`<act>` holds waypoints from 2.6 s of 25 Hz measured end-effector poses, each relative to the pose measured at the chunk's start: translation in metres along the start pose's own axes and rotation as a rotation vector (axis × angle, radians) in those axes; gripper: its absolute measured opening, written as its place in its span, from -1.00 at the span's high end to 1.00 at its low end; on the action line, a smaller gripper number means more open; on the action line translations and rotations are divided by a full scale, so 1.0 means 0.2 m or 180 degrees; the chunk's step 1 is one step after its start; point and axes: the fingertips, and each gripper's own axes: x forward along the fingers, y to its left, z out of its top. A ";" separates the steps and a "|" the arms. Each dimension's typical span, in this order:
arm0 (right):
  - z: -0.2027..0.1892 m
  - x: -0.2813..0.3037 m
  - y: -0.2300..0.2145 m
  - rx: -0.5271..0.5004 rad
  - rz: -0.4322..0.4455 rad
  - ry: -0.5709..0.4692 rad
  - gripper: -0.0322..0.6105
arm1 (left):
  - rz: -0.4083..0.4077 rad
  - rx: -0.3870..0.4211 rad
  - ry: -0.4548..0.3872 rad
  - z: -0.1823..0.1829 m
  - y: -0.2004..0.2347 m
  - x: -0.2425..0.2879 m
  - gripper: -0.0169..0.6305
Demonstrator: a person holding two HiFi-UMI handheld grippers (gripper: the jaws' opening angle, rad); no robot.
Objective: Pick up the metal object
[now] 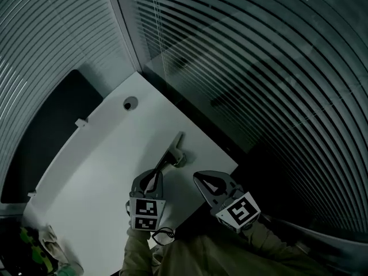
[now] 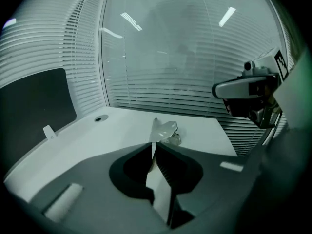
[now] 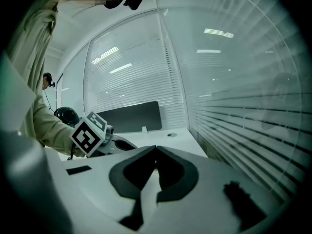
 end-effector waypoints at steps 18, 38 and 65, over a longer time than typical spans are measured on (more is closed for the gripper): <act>-0.19 0.35 -0.17 0.0067 0.0138 0.0282 0.89 | -0.0114 0.0493 0.0556 -0.16 0.01 0.22 0.69; -0.24 0.35 -0.14 0.0203 0.0158 0.0367 0.89 | -0.0038 0.0678 0.1270 -0.15 0.02 0.30 0.83; 0.04 0.25 -0.02 -0.0065 0.0121 0.0068 0.89 | 0.0086 -0.0467 -0.1158 0.37 0.11 -0.42 0.87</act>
